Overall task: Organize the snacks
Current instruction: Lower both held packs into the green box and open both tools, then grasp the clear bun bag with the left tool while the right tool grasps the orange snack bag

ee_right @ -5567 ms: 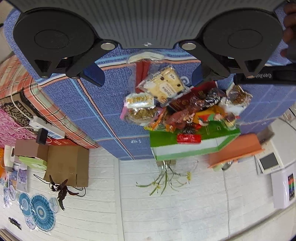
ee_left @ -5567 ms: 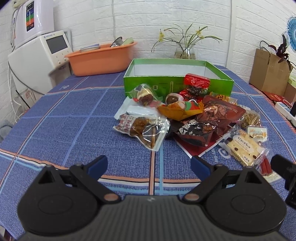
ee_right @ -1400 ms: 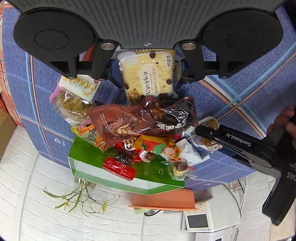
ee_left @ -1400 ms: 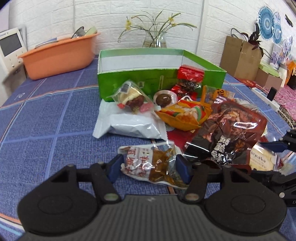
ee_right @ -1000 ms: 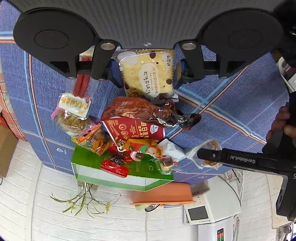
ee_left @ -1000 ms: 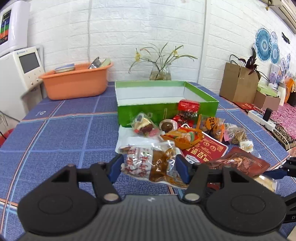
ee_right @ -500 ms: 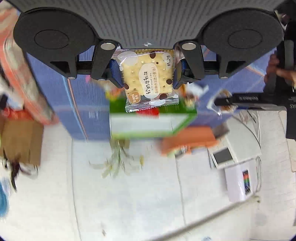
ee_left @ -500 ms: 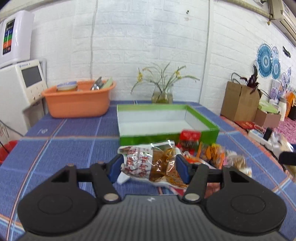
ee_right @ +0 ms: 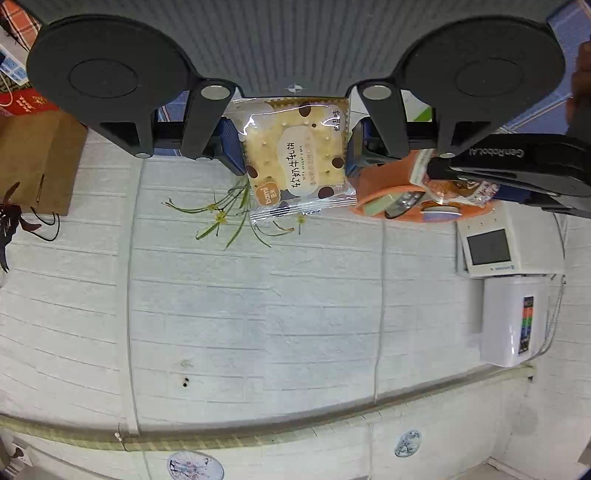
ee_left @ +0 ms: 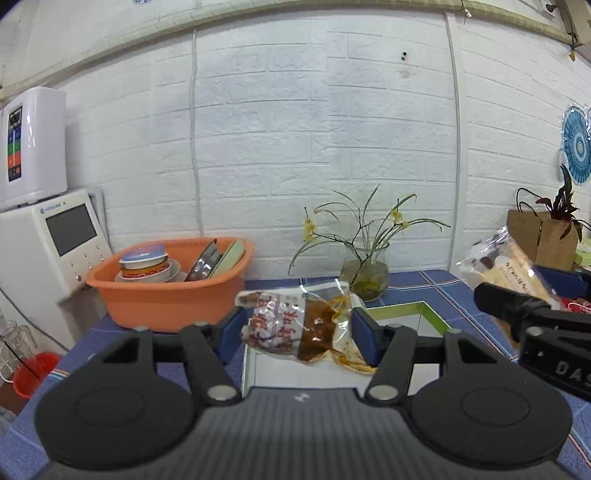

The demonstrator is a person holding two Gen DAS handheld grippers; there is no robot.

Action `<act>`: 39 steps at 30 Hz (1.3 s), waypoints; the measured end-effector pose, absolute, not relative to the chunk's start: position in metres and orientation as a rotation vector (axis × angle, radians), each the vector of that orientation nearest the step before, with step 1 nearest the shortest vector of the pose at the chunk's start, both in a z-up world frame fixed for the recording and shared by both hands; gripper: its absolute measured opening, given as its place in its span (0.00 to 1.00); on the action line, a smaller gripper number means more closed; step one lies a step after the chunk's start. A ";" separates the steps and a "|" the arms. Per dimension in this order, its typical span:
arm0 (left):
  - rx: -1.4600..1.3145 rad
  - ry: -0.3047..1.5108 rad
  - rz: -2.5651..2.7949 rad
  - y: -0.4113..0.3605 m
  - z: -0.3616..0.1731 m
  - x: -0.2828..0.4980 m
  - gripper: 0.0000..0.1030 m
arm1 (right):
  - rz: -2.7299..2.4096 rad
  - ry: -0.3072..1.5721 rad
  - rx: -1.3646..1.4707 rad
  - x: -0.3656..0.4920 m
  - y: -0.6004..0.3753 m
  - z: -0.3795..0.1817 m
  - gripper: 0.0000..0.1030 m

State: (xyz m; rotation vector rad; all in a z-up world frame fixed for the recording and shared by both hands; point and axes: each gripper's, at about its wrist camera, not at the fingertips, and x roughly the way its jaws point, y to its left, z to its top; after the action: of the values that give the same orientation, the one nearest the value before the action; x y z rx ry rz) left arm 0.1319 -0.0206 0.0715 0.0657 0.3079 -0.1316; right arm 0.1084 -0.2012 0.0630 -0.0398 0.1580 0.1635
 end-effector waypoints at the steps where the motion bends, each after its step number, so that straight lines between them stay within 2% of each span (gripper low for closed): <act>1: 0.081 0.314 -0.133 -0.025 0.068 0.139 0.59 | 0.162 0.175 -0.043 0.118 -0.203 0.057 0.93; 12: 0.102 0.417 -0.121 -0.049 0.022 0.221 0.59 | 0.207 0.370 -0.019 0.194 -0.207 0.014 0.93; 15: 0.109 0.460 -0.138 -0.049 0.009 0.239 0.65 | 0.198 0.414 -0.022 0.210 -0.206 0.002 0.95; 17: 0.128 0.470 -0.142 -0.048 0.002 0.245 0.72 | 0.205 0.446 -0.007 0.218 -0.208 -0.004 0.96; 19: 0.147 0.451 -0.144 -0.044 -0.001 0.245 0.87 | 0.216 0.469 0.013 0.218 -0.213 -0.008 0.99; 20: 0.150 0.438 -0.145 -0.042 -0.001 0.245 0.89 | 0.219 0.470 0.020 0.218 -0.215 -0.009 1.00; 25: 0.149 0.412 -0.148 -0.022 0.007 0.230 0.90 | 0.203 0.462 0.044 0.208 -0.227 0.001 1.00; 28: 0.162 0.371 -0.123 -0.007 0.014 0.205 0.97 | 0.220 0.444 0.139 0.189 -0.249 0.014 1.00; 30: 0.176 0.366 -0.111 0.002 0.014 0.183 0.97 | 0.232 0.430 0.205 0.172 -0.267 0.020 1.00; 35: 0.130 0.415 -0.119 0.018 -0.005 0.131 0.98 | 0.203 0.393 0.277 0.116 -0.309 0.027 1.00; 39: 0.121 0.448 -0.143 0.012 -0.025 0.114 0.98 | 0.162 0.425 0.217 0.082 -0.320 0.014 1.00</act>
State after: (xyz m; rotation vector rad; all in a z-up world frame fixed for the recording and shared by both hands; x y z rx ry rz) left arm 0.1139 0.0122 -0.0252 0.1206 0.4483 -0.1435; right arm 0.0817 -0.3200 0.0141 0.2167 0.4246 0.1621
